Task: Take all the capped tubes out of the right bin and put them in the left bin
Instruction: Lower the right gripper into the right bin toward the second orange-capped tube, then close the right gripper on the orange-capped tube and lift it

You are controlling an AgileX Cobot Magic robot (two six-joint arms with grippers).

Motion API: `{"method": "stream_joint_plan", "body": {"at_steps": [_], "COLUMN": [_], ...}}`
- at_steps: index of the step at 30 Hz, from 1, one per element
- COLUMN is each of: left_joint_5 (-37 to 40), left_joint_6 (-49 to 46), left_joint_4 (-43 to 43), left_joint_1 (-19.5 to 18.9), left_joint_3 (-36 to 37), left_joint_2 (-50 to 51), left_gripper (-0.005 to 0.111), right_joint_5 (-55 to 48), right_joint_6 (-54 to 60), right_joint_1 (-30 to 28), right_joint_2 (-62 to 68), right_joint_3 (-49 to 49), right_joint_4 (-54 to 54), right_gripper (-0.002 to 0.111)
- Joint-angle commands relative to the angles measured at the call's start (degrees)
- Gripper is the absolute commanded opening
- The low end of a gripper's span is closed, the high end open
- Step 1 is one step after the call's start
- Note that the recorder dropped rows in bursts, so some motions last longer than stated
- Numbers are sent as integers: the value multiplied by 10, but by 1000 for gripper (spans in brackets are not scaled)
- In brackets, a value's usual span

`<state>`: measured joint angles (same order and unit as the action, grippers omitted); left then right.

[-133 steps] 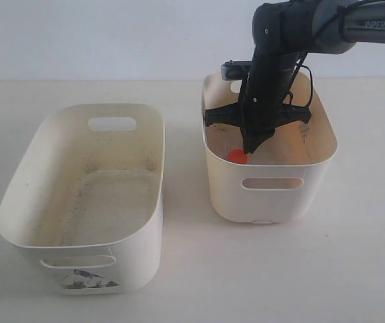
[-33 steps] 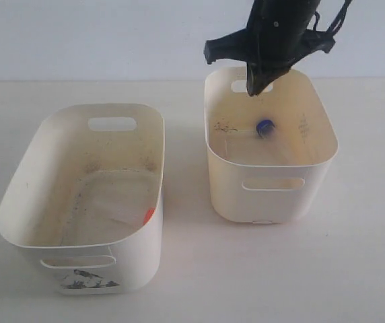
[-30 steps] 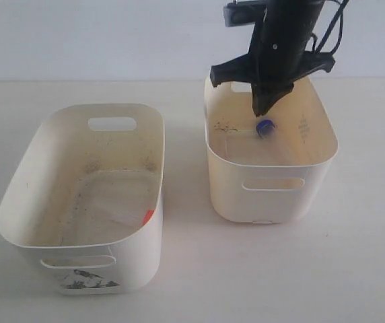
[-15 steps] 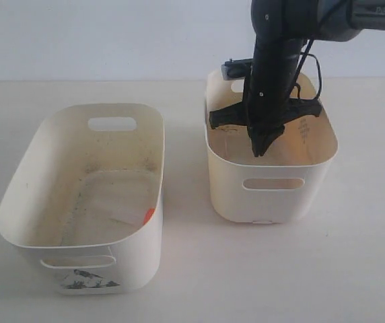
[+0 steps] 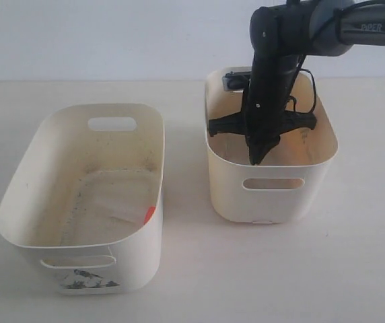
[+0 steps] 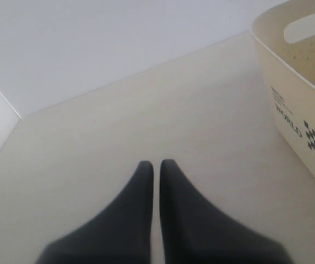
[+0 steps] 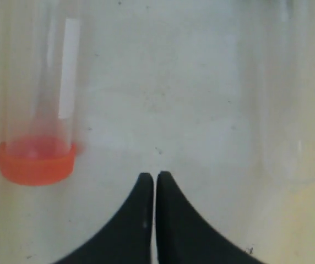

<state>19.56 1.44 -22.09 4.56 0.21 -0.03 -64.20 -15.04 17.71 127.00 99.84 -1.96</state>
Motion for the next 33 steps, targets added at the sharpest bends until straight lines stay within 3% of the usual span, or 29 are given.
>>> {"method": "stream_joint_plan", "body": {"at_steps": [1,21,24,29,31,33], "left_joint_5": [-3,-3,-3,-3,-3,-3], "left_joint_6": [5,5,5,5,5,5], "left_joint_4": [2,2,2,2,2,2], "left_joint_1": [3,3,3,3,3,3], "left_joint_3": [-2,-2,-2,-2,-2,-2], "left_joint_2": [0,0,0,0,0,0], "left_gripper": [4,4,4,4,4,4], "right_joint_5": [12,78,85,89,98,109], "right_joint_6": [24,70,70,67,66,65], "right_joint_1": [-28,-40,-40,-40,-40,-40], "right_joint_2": [3,5,5,5,5,5], "right_joint_3": [3,3,3,3,3,3], "right_joint_4": [-77,-143,-143,-148,-150,-157], "right_gripper": [1,2,17,67,76,77]}}
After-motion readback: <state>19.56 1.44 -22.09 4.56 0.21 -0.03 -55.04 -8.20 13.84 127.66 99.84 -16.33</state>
